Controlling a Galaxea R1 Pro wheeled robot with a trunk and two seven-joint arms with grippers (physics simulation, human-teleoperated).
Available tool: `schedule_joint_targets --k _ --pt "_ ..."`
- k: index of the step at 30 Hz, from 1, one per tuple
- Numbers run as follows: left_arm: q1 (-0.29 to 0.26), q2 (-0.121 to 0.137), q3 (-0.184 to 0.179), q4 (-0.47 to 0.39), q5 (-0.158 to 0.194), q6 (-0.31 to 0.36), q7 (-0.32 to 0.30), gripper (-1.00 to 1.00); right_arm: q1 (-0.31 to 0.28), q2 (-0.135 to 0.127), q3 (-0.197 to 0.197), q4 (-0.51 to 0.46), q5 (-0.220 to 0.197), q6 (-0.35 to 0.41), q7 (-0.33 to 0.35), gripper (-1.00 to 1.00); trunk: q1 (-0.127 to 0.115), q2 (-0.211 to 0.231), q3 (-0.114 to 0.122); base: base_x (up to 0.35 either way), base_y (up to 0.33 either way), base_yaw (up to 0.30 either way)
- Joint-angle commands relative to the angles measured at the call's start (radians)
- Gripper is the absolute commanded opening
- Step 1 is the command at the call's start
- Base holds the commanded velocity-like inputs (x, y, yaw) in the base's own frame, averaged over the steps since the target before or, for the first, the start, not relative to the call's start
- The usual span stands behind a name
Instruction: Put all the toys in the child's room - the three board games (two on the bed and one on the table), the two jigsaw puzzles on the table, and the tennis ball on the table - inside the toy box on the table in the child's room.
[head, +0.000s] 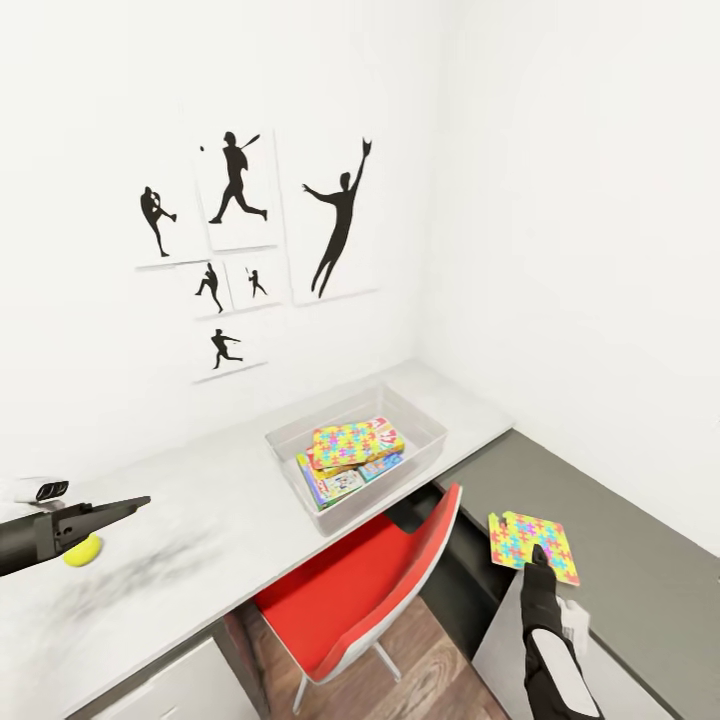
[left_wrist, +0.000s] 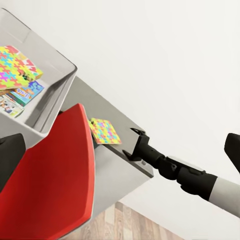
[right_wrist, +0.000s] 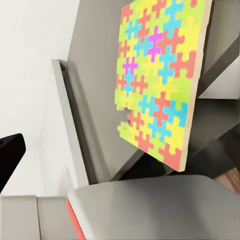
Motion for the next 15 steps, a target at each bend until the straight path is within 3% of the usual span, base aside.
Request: schedule_joint_targets --k 1,15 --pt "-0.001 0.0 0.0 0.0 -0.001 0.011 -0.004 1.0 -0.001 -0.001 -0.002 0.001 -0.011 -0.001 0.008 1.0 0.001 -0.002 -0.002 0.0 -0.053 0.0" --pt "-0.001 0.0 0.0 -0.002 -0.001 0.012 -0.004 1.0 -0.002 -0.022 -0.002 0.019 -0.01 0.006 0.0 1.0 0.008 -0.016 -0.008 0.0 -0.01 0.0"
